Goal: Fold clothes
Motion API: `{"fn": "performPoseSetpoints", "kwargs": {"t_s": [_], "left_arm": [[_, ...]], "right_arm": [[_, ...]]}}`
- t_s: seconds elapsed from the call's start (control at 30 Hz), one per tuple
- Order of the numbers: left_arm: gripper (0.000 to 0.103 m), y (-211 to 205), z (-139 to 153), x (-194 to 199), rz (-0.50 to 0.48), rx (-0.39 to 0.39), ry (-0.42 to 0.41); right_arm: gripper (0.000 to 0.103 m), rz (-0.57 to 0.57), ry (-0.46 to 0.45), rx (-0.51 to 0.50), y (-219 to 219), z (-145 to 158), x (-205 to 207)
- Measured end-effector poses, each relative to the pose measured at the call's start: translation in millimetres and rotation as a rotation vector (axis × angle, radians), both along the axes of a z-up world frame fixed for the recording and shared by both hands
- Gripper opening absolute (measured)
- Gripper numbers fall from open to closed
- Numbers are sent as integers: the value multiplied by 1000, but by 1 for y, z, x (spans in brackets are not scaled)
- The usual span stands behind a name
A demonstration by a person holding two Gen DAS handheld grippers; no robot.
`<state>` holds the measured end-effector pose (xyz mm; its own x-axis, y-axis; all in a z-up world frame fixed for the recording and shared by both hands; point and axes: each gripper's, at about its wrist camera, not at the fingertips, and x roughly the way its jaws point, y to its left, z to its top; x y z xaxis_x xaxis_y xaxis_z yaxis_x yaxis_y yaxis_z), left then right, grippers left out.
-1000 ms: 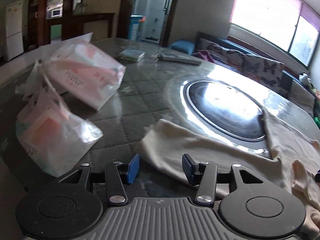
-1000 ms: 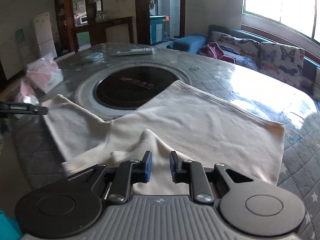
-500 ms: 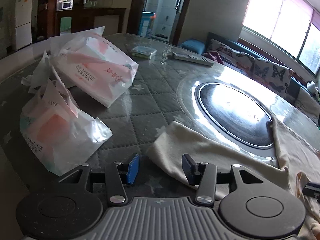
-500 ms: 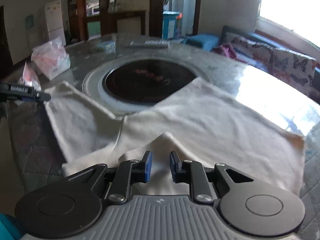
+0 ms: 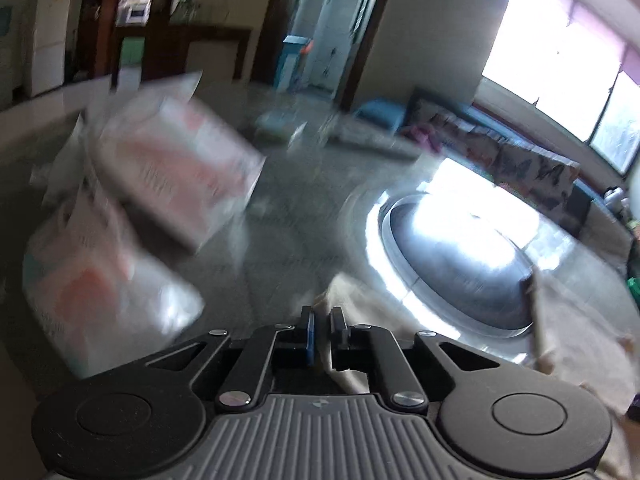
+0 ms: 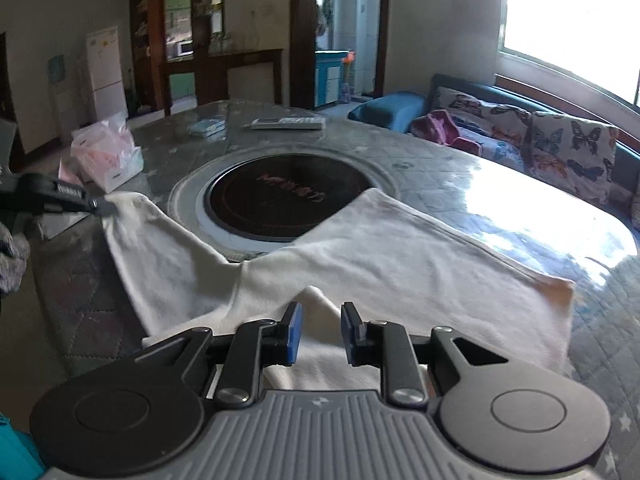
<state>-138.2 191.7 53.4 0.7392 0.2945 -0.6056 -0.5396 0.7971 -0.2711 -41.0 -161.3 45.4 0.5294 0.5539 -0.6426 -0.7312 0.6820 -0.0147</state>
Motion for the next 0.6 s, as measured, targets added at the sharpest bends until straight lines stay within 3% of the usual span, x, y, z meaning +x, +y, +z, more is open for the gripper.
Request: {"fn": "performPoseSetpoints", "kwargs": {"t_s": [0.17, 0.33, 0.47, 0.6], "left_arm": [[8, -23, 56, 14, -119, 39, -156], [8, -78, 101, 35, -342, 49, -271], [8, -129, 113, 48, -538, 10, -316], [8, -178, 107, 56, -712, -21, -311]], "right_arm": [[21, -73, 7, 5, -27, -2, 0], [23, -152, 6, 34, -57, 0, -2], [27, -223, -7, 57, -84, 4, -4], [27, -291, -15, 70, -109, 6, -8]]}}
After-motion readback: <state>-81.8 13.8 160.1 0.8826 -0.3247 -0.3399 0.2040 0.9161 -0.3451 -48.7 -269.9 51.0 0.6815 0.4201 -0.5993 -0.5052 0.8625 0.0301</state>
